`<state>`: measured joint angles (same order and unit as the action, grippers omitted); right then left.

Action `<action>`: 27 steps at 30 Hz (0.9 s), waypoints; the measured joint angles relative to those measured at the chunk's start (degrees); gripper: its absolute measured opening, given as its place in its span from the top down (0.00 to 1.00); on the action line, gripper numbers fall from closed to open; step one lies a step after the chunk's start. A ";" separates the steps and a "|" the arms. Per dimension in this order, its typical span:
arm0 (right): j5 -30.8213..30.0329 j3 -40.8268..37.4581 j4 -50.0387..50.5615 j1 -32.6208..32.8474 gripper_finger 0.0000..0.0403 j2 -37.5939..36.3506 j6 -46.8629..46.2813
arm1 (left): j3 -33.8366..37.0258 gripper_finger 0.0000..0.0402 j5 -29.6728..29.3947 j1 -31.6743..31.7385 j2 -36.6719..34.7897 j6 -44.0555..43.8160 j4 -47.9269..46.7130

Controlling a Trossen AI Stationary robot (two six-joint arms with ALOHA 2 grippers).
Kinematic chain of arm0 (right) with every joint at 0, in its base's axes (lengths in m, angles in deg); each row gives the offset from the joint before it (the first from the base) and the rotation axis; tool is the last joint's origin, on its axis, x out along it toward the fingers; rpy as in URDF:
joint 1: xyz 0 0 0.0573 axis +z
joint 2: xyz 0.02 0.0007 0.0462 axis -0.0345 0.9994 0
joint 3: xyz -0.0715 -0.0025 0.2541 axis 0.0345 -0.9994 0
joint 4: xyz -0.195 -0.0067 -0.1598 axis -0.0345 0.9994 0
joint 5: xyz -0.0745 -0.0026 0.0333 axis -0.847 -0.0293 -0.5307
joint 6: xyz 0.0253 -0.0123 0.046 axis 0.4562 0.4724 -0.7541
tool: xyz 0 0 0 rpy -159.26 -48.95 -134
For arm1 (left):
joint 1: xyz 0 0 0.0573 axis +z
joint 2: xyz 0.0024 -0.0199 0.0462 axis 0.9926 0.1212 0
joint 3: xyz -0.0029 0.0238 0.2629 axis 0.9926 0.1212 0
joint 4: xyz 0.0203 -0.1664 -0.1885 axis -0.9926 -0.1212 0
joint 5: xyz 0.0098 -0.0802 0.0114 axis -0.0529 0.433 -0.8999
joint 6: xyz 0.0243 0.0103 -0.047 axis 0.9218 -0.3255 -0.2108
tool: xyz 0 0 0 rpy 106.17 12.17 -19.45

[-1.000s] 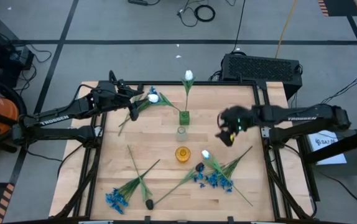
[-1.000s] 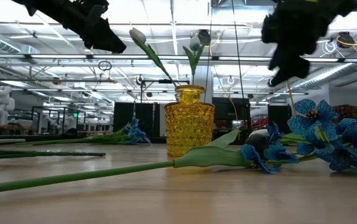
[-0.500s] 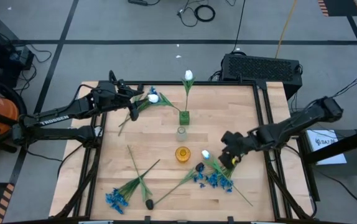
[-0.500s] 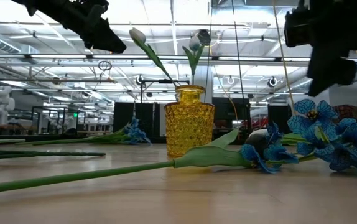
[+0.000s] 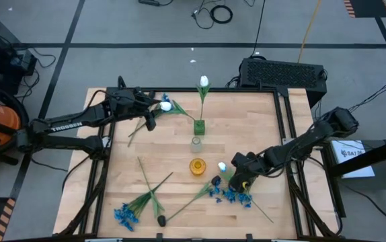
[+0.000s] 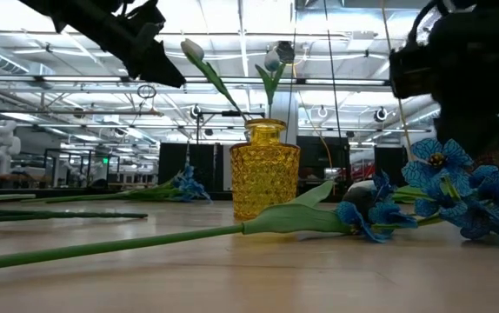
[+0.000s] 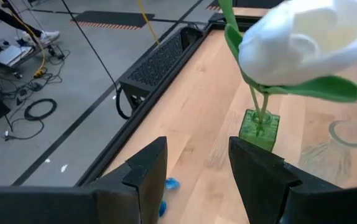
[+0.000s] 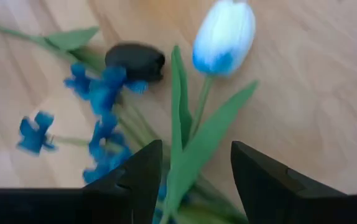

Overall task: Sort flowers into vase by color
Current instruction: Put the white flower into the green vase

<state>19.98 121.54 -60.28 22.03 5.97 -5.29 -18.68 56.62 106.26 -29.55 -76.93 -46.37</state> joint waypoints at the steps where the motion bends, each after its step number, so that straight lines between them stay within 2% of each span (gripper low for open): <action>1: -0.30 0.00 -0.53 -0.05 0.55 0.87 0.09 | 0.00 0.55 0.00 0.00 0.35 0.00 0.47; 8: 0.99 0.02 -4.41 -0.64 0.56 6.26 2.24 | 0.00 0.55 0.00 0.00 0.93 0.04 1.14; 14: 1.19 0.02 -5.77 -1.12 0.60 7.76 3.18 | 0.00 0.55 0.00 0.00 0.93 0.04 1.12; 18: -0.06 0.02 -5.85 -1.20 0.71 7.74 3.35 | 0.00 0.55 0.00 0.00 0.93 0.07 1.14; 24: -1.27 0.02 -5.91 -1.20 0.96 7.63 5.13 | 0.00 0.55 0.00 0.00 0.93 0.09 1.07; 27: -1.80 0.30 -5.61 -1.27 0.97 7.11 6.19 | 0.00 0.55 0.00 0.00 0.90 0.09 1.07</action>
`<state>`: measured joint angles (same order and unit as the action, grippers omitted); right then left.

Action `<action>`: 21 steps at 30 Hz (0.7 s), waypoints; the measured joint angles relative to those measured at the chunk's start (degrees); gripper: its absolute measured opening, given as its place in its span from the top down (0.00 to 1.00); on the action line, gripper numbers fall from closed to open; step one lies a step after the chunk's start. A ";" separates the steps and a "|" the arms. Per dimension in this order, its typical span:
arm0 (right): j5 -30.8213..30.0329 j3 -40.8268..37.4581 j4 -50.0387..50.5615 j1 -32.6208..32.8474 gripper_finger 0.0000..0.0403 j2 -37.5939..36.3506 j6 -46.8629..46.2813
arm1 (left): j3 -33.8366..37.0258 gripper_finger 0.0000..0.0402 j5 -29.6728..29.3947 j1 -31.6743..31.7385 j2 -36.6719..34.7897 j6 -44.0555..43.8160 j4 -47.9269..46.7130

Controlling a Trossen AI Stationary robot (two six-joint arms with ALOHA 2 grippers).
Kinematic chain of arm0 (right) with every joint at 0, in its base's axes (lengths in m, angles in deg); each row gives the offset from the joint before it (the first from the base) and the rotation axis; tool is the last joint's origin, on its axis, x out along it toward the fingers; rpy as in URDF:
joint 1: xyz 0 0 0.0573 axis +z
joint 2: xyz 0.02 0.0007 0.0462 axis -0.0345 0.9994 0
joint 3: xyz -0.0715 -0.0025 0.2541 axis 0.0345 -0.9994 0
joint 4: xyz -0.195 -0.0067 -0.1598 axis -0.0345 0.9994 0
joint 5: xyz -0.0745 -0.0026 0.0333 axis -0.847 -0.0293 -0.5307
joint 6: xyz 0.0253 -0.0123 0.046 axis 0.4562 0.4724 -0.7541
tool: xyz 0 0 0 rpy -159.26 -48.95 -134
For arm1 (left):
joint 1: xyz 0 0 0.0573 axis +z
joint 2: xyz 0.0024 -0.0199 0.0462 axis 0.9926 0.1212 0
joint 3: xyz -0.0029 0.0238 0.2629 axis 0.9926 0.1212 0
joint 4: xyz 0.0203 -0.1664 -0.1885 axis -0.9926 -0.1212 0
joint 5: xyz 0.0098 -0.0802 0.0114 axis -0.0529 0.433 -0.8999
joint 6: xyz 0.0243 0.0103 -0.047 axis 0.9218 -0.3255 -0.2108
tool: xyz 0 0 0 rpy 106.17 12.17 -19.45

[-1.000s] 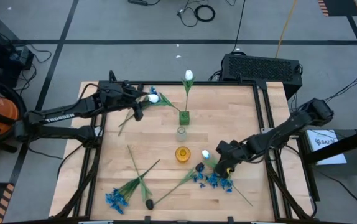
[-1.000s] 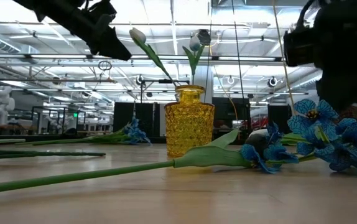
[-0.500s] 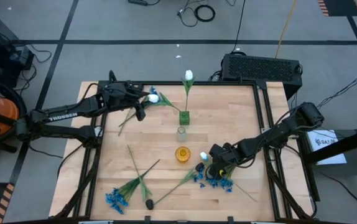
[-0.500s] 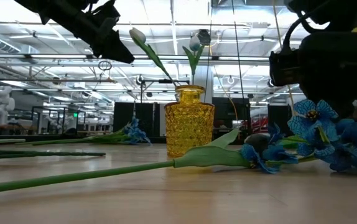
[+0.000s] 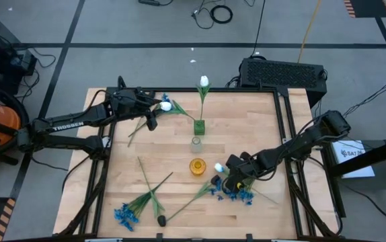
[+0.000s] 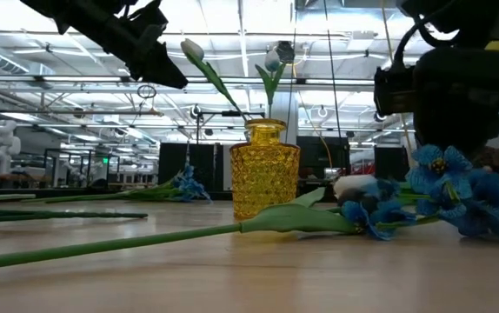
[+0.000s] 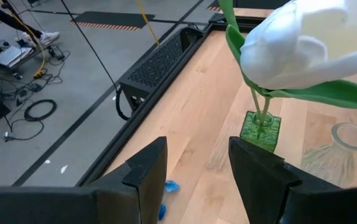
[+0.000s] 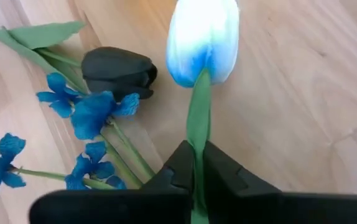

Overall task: Sort flowers into vase by color
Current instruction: Put the white flower into the green vase

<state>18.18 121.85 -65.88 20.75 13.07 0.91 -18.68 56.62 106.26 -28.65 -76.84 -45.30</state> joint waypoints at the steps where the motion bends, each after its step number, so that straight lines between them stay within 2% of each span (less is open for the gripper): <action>1: -0.01 0.36 0.27 -0.11 0.96 0.00 0.36 | 0.00 0.55 0.00 0.00 0.00 0.00 0.01; 6: -0.09 4.23 3.47 -0.25 0.97 -1.31 4.49 | 0.00 0.55 0.00 0.00 0.00 0.02 0.00; 12: -2.75 11.07 13.91 -0.23 0.99 -7.81 9.37 | 0.00 0.55 0.00 0.00 0.00 0.02 0.00; 17: -11.52 16.60 18.57 -0.23 0.98 -15.35 17.66 | 0.00 0.55 0.00 0.00 0.00 0.02 1.16; 21: -21.56 17.95 8.70 -0.27 0.98 -21.54 32.31 | 0.00 0.55 -0.02 0.00 -0.54 0.04 2.43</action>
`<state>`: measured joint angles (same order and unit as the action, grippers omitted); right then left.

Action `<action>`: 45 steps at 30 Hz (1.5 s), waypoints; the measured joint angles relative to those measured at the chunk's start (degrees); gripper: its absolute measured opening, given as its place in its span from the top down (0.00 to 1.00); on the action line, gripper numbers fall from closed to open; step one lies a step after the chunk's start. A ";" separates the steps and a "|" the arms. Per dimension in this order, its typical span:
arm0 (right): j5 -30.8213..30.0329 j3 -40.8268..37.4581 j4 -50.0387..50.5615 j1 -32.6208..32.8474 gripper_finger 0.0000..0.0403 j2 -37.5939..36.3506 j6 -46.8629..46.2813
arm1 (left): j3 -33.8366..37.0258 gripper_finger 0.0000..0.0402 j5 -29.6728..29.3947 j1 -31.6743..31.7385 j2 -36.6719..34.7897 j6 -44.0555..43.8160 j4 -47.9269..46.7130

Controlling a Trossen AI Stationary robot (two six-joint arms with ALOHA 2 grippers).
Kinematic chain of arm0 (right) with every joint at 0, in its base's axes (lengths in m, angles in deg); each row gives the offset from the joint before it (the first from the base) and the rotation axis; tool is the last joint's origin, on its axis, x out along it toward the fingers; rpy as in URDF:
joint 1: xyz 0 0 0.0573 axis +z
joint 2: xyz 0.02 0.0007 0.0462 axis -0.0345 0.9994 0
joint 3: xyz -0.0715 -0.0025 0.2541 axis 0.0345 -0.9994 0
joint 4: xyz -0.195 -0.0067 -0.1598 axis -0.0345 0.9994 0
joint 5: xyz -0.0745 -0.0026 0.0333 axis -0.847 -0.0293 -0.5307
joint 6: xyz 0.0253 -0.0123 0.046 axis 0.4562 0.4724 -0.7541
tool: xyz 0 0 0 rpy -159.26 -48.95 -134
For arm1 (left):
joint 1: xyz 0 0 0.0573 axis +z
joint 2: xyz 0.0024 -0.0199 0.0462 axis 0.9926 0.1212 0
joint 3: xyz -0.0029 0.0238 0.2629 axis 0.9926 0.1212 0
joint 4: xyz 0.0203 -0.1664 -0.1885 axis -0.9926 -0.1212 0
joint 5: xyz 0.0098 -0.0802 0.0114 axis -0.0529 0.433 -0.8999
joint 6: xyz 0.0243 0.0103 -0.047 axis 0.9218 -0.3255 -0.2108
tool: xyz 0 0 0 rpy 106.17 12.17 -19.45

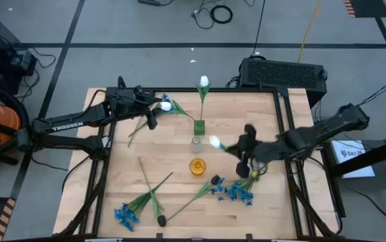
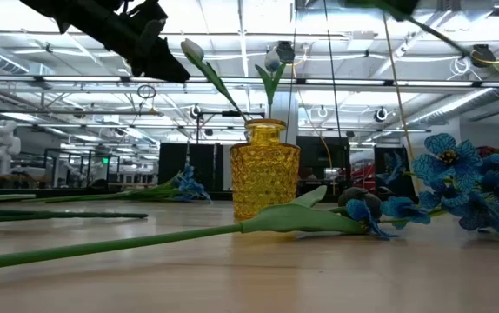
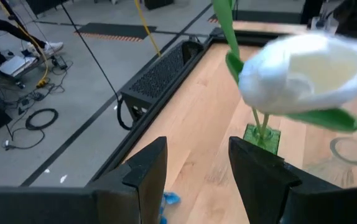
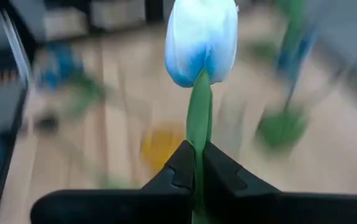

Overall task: Sort flowers into vase by color
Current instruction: Put the white flower into the green vase

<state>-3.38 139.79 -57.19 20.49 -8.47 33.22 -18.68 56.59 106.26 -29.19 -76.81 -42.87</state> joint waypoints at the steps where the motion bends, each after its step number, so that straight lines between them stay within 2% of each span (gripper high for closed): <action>1: -2.08 0.00 -3.65 -0.04 0.98 -1.28 4.82 | 0.00 0.55 -0.02 0.01 -0.38 0.01 0.20; 3: -4.27 0.00 -11.92 -0.62 0.98 -3.08 14.64 | 0.00 0.55 -0.10 0.01 -1.48 -0.01 0.32; 6: -3.39 0.00 -24.08 -2.52 0.98 -4.60 26.87 | 0.00 0.55 -0.31 0.00 -3.87 -0.01 0.04; 8: -1.62 0.02 -30.04 -4.33 0.98 -4.88 32.65 | 0.00 0.55 -0.35 0.00 -5.88 -0.07 -0.07; 11: 2.47 0.00 -33.82 -8.09 0.98 -4.78 36.90 | -0.01 0.55 -0.27 -0.34 -9.19 -1.44 -0.04; 13: 6.73 -0.04 -37.50 -11.74 0.98 -4.08 37.35 | -0.02 0.55 -0.26 -0.98 -11.37 -1.57 -0.09; 17: 19.57 -0.01 -46.78 -18.48 0.98 -0.84 32.68 | -0.08 0.55 0.09 -3.33 -15.13 -1.59 0.30; 20: 25.27 -0.02 -48.62 -20.33 0.98 2.49 30.47 | -0.09 0.55 3.66 -5.90 -16.73 -1.57 0.37; 22: 26.26 -0.04 -49.98 -20.55 0.98 4.90 30.44 | -0.09 0.55 5.83 -7.84 -17.18 -1.55 0.78; 27: 26.51 -0.06 -54.63 -20.53 0.98 9.48 30.42 | -0.09 0.55 5.98 -12.14 -17.19 0.21 3.94; 32: 30.97 -0.07 -59.64 -20.11 0.98 12.27 30.07 | -0.09 0.55 7.29 -17.22 -15.24 3.41 5.50; 40: 30.63 -0.06 -68.60 -20.69 0.98 12.99 33.64 | -0.09 0.55 7.03 -22.37 -8.76 5.06 13.77; 45: 30.64 -0.24 -69.58 -22.75 0.98 12.95 35.65 | -0.09 0.55 3.46 -22.73 -3.65 5.10 17.35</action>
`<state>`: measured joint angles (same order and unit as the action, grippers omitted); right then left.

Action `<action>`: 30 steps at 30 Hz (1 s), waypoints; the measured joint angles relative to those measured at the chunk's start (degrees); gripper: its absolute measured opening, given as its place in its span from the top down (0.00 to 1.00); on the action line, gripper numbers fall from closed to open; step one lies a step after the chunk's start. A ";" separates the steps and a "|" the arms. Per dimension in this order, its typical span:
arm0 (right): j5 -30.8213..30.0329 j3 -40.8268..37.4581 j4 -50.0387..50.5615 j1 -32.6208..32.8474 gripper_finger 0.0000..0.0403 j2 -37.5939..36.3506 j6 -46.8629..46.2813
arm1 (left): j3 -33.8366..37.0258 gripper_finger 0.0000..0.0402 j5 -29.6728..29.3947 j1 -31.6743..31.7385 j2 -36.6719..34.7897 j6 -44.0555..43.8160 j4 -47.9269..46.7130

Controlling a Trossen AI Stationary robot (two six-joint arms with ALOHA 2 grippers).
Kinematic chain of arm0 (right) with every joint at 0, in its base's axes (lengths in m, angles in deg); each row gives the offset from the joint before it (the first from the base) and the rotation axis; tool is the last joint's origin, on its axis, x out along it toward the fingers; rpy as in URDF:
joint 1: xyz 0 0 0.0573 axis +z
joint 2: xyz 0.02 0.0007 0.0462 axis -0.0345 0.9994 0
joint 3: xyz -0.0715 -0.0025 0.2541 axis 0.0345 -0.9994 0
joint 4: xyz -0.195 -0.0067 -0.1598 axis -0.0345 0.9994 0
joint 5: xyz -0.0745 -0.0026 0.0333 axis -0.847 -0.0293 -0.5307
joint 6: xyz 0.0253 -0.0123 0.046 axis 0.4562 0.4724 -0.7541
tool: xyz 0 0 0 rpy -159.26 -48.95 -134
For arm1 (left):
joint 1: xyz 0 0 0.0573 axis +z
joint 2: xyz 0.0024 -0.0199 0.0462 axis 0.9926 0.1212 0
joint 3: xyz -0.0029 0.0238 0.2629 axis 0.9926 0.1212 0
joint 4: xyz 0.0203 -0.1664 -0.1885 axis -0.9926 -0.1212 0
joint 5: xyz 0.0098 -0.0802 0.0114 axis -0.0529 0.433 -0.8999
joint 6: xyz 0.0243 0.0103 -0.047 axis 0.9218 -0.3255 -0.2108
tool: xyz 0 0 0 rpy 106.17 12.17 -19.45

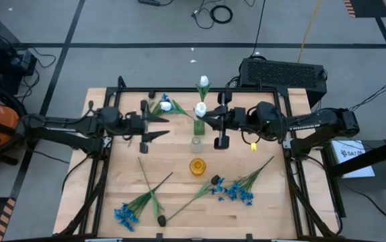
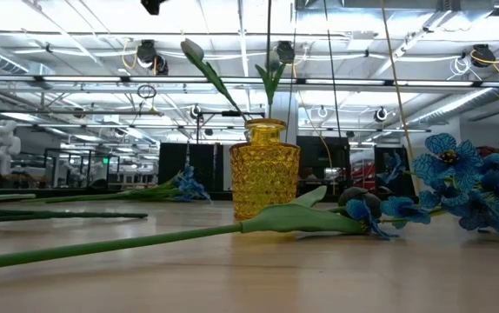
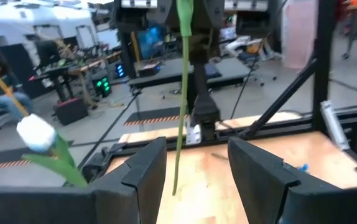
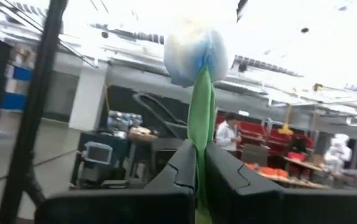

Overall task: Sort flowers into vase by color
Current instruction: Put the white flower into the green vase

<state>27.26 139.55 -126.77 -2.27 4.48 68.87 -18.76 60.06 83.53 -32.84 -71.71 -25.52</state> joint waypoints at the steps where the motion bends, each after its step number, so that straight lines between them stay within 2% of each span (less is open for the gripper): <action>1: -0.02 -0.65 -0.12 -0.57 0.98 0.00 -0.32 | 0.00 0.55 -0.61 0.00 0.77 0.00 0.13; 5: -0.04 -5.14 -3.58 -2.23 0.98 0.01 -1.14 | 0.00 0.55 -0.95 0.00 2.59 0.78 0.40; 9: 0.11 -13.60 -18.17 -2.77 0.98 0.98 -0.16 | 0.00 0.55 -0.95 0.00 2.92 1.05 0.42; 15: -0.15 -23.15 -32.24 -4.50 0.98 0.90 -0.97 | 0.00 0.55 -0.93 -0.24 2.90 1.14 0.79; 19: -0.07 -25.42 -33.69 -5.50 0.98 0.94 -1.09 | 0.00 0.55 -0.91 -0.23 2.90 1.40 0.95; 30: 0.23 -25.39 -35.94 -6.93 0.98 2.56 -3.66 | 0.00 0.55 -0.80 -0.22 2.90 1.53 1.01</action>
<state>27.49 114.16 -162.71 -9.20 7.04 65.21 -18.76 59.26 83.31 -29.94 -70.18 -24.51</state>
